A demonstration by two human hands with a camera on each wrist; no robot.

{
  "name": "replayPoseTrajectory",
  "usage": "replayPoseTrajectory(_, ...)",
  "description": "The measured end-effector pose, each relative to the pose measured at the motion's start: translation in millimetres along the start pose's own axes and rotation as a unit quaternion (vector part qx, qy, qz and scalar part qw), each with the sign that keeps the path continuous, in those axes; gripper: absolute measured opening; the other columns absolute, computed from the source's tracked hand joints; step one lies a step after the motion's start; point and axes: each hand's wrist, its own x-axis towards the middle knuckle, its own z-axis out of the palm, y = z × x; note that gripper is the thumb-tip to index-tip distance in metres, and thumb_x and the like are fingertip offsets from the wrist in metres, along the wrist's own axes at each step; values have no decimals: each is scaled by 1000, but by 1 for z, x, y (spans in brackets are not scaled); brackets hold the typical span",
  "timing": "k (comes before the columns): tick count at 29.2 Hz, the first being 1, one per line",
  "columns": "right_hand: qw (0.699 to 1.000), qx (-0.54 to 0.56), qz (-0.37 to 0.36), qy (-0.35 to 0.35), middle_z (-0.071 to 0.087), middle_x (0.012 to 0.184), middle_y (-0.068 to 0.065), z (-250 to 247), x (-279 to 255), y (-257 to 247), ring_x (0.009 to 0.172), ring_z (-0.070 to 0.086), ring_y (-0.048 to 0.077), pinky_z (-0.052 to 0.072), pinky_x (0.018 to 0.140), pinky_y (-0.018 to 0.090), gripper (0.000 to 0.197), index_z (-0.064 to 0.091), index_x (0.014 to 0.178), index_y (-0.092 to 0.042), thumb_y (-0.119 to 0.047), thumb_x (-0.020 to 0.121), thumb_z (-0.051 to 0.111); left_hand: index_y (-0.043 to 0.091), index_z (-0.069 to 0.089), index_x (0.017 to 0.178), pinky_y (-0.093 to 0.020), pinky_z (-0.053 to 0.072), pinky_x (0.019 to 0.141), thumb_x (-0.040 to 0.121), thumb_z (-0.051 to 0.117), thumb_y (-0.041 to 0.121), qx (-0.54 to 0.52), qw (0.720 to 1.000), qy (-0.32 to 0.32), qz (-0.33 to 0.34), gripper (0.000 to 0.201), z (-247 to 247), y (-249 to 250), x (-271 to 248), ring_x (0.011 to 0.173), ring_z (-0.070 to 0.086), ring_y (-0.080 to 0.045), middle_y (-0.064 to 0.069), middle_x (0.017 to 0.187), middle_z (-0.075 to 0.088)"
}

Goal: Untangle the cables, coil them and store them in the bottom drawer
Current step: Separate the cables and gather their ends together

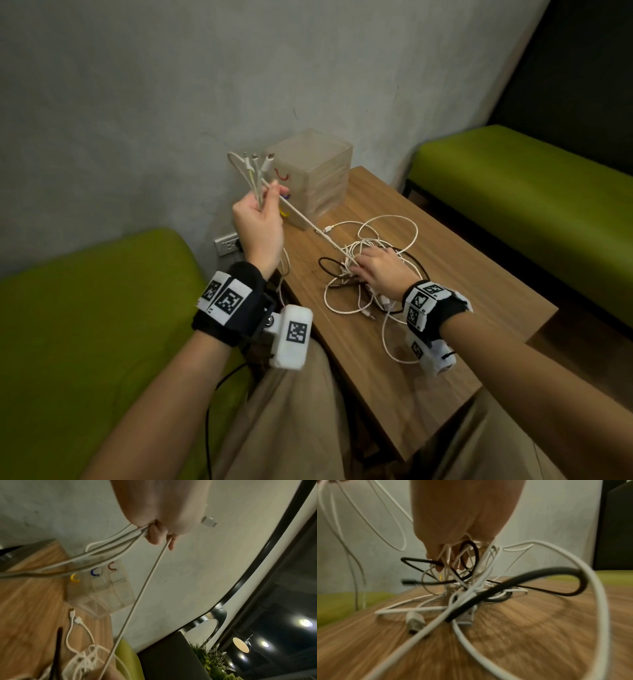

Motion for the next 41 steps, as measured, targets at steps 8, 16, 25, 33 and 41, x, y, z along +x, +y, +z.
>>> replayPoseTrajectory(8,995,80,8,58,62,85,14,0,-1,-8,79,58,29,44,84,43,24,57,91,-4,-23,96,44,1,60,110,-14,42,50,85,61,32,-4,972,-155,-175,40,16,-16,-11,55,50,0,-2,86,60)
replayPoseTrajectory(16,996,2,7,87,67,99,8,-2,-4,-20,96,63,28,37,98,50,55,61,105,-9,-40,92,17,0,69,91,-27,47,64,79,71,22,79,950,-180,-242,25,52,-39,-58,63,54,-15,-7,70,63)
replayPoseTrajectory(25,976,131,76,157,65,92,-3,1,-7,-16,87,61,17,45,90,46,20,71,88,-18,-35,85,61,4,71,80,-30,44,62,87,59,14,58,978,-109,-168,17,52,-33,-51,56,49,-18,-10,57,59)
replayPoseTrajectory(33,987,67,141,45,60,87,-6,-14,3,-17,106,48,21,37,89,47,14,60,86,-27,-40,82,62,11,69,78,-21,25,44,88,58,17,47,981,-124,-139,16,45,-21,-61,35,39,-9,-10,52,55)
replayPoseTrajectory(41,983,91,148,62,62,91,-6,-16,4,-20,102,55,19,39,94,52,18,60,94,-26,-36,81,66,3,70,86,-15,28,43,89,58,17,27,991,-87,-100,19,40,-19,-53,39,39,-3,10,49,45)
